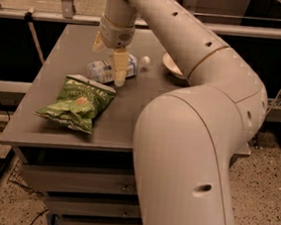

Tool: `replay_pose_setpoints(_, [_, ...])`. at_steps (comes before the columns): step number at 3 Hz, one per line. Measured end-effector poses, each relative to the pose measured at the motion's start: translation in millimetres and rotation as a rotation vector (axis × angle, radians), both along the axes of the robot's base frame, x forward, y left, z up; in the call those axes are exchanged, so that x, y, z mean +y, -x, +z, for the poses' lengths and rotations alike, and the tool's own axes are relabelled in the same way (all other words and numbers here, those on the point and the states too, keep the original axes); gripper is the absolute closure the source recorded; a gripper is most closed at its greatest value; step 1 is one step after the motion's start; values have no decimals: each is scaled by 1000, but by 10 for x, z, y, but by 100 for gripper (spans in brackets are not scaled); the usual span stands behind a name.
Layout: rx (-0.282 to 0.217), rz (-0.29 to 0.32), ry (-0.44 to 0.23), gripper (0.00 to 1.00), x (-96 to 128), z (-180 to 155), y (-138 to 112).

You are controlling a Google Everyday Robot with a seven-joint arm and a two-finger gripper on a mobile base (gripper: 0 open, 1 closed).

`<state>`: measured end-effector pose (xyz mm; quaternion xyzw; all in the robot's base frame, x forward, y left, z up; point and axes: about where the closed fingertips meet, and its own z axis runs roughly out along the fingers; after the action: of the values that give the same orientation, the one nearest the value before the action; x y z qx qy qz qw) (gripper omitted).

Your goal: Pick blue plastic bottle

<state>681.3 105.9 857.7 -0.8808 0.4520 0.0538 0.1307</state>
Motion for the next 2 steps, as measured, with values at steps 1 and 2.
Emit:
replay_pose_setpoints(1, [-12,-2,-12,22,47,-22,-43])
replay_pose_setpoints(2, [-20,-4,-20,45,85,-45,-76])
